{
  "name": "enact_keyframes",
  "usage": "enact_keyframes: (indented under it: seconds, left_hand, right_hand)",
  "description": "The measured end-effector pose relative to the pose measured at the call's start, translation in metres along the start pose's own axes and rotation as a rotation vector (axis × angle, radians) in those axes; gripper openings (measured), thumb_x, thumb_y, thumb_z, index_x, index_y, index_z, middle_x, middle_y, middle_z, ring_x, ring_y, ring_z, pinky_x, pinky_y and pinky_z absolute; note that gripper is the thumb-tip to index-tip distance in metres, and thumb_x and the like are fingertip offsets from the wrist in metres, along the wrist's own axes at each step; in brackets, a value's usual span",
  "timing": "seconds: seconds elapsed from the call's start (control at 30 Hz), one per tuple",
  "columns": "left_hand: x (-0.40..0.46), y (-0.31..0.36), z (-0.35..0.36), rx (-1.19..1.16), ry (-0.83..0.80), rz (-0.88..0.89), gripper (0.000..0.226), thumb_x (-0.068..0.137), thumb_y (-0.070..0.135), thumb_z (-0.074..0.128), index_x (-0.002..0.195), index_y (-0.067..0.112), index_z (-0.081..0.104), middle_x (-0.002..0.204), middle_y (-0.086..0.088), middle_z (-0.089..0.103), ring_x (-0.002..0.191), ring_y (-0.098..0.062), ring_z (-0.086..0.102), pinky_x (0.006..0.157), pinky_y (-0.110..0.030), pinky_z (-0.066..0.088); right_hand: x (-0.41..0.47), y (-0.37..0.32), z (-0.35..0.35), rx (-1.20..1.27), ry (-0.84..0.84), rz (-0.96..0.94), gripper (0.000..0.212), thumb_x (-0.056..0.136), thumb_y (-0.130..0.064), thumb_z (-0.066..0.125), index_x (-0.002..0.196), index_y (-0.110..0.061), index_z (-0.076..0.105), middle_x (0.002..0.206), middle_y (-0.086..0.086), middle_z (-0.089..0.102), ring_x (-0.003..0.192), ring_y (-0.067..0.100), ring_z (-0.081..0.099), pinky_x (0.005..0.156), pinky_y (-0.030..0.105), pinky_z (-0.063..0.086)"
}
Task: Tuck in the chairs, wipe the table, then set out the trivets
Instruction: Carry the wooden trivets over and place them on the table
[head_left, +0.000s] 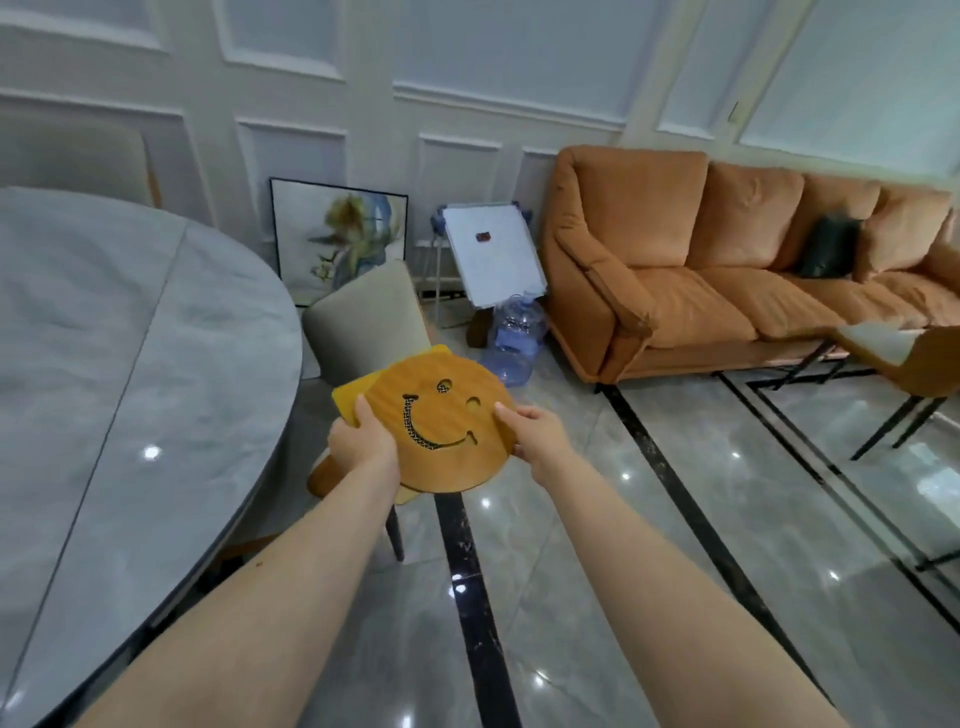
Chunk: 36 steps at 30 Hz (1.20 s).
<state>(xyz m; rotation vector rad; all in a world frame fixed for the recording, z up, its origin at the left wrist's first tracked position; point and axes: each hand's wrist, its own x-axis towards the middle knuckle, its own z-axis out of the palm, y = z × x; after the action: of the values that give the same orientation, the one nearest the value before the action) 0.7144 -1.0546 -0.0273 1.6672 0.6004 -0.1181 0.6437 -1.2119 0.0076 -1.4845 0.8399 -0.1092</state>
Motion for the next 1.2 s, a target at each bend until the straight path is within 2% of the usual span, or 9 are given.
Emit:
enact_keyframes:
  seconds: [0.27,0.4,0.5,0.6,0.67,0.8,0.93,1.2]
  left_hand:
    - [0.124,0.053,0.053,-0.164,0.177,-0.063,0.054,0.096,0.048,0.040,0.122,0.003,0.054,0.122,-0.016,0.059,0.111,-0.037,0.056,0.095,-0.047,0.047]
    - [0.181,0.092,0.073,-0.215,0.237,-0.058,0.050,0.097,0.045,0.041,0.115,0.003,0.058,0.117,-0.016,0.062,0.108,-0.035,0.058,0.094,-0.045,0.047]
    - [0.214,0.114,0.085,-0.195,0.261,-0.056,0.049,0.097,0.045,0.039,0.116,0.004,0.056,0.118,-0.016,0.060,0.109,-0.035,0.057,0.097,-0.045,0.046]
    - [0.244,0.130,0.095,-0.212,0.305,-0.081,0.051,0.097,0.046,0.038,0.119,0.002,0.054,0.120,-0.016,0.059,0.110,-0.035,0.056,0.095,-0.045,0.045]
    - [0.260,0.136,0.100,-0.230,0.340,-0.089,0.052,0.097,0.047,0.038,0.120,0.002,0.054,0.120,-0.016,0.059,0.110,-0.034,0.057,0.095,-0.044,0.045]
    - [0.301,0.149,0.110,-0.301,0.475,-0.141,0.051,0.097,0.044,0.040,0.123,0.001,0.053,0.123,-0.017,0.057,0.114,-0.034,0.055,0.096,-0.043,0.044]
    - [0.334,0.156,0.119,-0.370,0.633,-0.179,0.052,0.098,0.043,0.041,0.122,-0.001,0.054,0.123,-0.017,0.058,0.113,-0.035,0.055,0.095,-0.042,0.043]
    - [0.346,0.153,0.133,-0.563,0.955,-0.296,0.048,0.098,0.039,0.038,0.110,-0.003,0.058,0.114,-0.019,0.060,0.106,-0.036,0.057,0.092,-0.045,0.044]
  right_hand:
    - [0.137,-0.069,0.077,-0.073,-0.128,-0.043,0.036,0.087,-0.016,0.068,0.119,-0.004,0.057,0.120,0.014,0.060,0.103,0.026,0.059,0.088,0.036,0.052]
    - [0.196,-0.107,0.117,-0.039,-0.202,-0.029,0.037,0.086,-0.015,0.068,0.120,-0.005,0.057,0.117,0.012,0.062,0.101,0.025,0.059,0.082,0.034,0.051]
    - [0.233,-0.127,0.141,-0.080,-0.246,-0.034,0.038,0.084,-0.013,0.070,0.120,-0.005,0.058,0.120,0.012,0.063,0.105,0.028,0.061,0.086,0.038,0.053]
    - [0.267,-0.146,0.165,-0.085,-0.303,-0.031,0.037,0.083,-0.007,0.071,0.118,-0.003,0.058,0.112,0.010,0.062,0.105,0.026,0.061,0.083,0.035,0.052]
    - [0.287,-0.156,0.178,-0.119,-0.334,-0.051,0.036,0.079,-0.007,0.075,0.112,-0.008,0.059,0.113,0.009,0.062,0.107,0.026,0.060,0.090,0.037,0.052]
    - [0.341,-0.169,0.222,-0.198,-0.451,-0.038,0.040,0.076,-0.006,0.078,0.112,-0.006,0.062,0.111,0.007,0.063,0.105,0.024,0.059,0.089,0.033,0.049]
    - [0.394,-0.177,0.266,-0.222,-0.568,0.005,0.053,0.072,0.001,0.078,0.121,-0.001,0.057,0.120,0.013,0.062,0.110,0.031,0.060,0.095,0.040,0.050]
    - [0.446,-0.199,0.332,-0.381,-0.903,0.005,0.050,0.071,0.007,0.077,0.117,0.003,0.056,0.118,0.018,0.063,0.109,0.032,0.062,0.093,0.039,0.051]
